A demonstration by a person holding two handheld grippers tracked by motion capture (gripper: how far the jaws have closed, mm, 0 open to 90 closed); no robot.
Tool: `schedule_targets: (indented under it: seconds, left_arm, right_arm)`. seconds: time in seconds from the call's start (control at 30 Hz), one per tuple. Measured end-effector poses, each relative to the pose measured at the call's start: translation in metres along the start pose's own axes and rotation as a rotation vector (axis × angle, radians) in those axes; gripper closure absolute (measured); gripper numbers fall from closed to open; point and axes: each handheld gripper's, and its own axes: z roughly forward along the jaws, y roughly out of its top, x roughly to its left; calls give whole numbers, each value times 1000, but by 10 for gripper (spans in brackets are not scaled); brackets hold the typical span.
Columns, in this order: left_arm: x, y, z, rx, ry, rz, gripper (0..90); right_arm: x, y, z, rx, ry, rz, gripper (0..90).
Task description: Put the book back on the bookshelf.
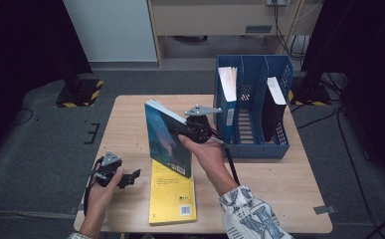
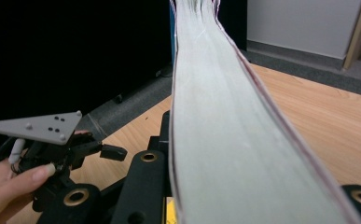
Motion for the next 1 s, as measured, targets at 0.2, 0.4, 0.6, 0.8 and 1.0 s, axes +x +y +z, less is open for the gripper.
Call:
schedule_targets:
  seconds: [0.2, 0.4, 0.6, 0.8, 1.0]
  left_arm:
    - [2, -2, 2, 24, 17, 2, 90]
    - [3, -5, 5, 55, 41, 29, 88]
    - [6, -8, 7, 75, 61, 15, 79]
    - [8, -10, 8, 78, 81, 14, 79]
    - [9, -12, 9, 81, 84, 4, 79]
  right_arm:
    - [-4, 3, -7, 9, -19, 15, 739]
    - [-6, 4, -17, 10, -38, 15, 739]
    - [-8, 4, -30, 2, -40, 15, 739]
    - [-9, 1, -46, -1, -40, 7, 739]
    - [-12, -2, -59, -1, -52, 9, 739]
